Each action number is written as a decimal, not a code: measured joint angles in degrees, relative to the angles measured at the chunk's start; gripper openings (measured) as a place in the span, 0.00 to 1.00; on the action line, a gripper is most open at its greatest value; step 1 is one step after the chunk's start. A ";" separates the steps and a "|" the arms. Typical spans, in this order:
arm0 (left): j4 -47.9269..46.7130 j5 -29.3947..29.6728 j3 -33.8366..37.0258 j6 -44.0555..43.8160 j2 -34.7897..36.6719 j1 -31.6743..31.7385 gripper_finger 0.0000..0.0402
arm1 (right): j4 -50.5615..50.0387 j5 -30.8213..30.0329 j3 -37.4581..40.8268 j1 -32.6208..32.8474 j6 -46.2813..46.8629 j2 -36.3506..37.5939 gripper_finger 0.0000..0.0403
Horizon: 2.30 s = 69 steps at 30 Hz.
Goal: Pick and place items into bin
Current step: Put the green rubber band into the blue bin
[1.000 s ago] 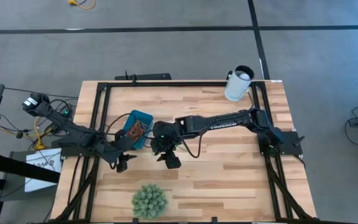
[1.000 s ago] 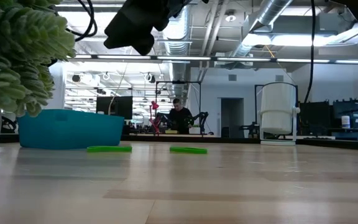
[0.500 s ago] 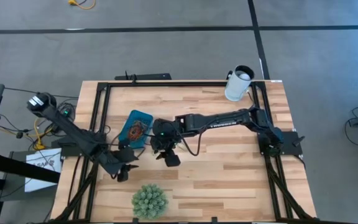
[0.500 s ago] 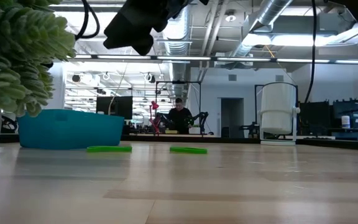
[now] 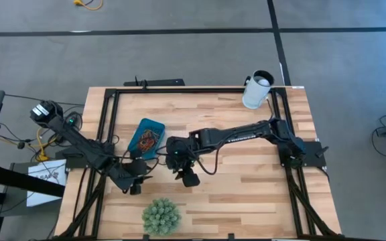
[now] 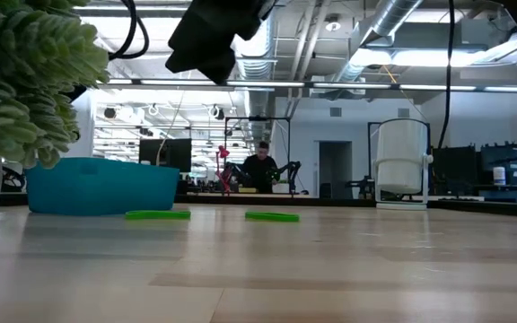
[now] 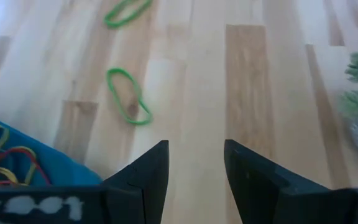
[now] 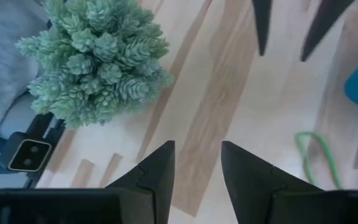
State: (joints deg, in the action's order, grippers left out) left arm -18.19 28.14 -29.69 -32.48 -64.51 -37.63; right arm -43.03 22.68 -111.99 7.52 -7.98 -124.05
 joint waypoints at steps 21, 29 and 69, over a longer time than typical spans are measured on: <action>17.05 -6.15 -0.45 4.86 -9.16 15.51 0.36 | -21.51 -14.58 0.00 -4.62 6.57 0.00 0.31; 17.07 -8.23 -0.90 4.67 -11.28 21.28 0.36 | -20.66 -21.85 3.19 -6.57 10.78 -2.03 0.31; -6.26 -10.92 -17.11 6.50 -26.47 27.30 0.36 | -19.20 -22.86 9.07 -6.37 10.58 -3.89 0.31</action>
State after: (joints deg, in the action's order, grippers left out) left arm -24.45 17.22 -46.80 -25.98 -90.98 -10.33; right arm -62.23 -0.18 -102.91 1.15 2.60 -127.94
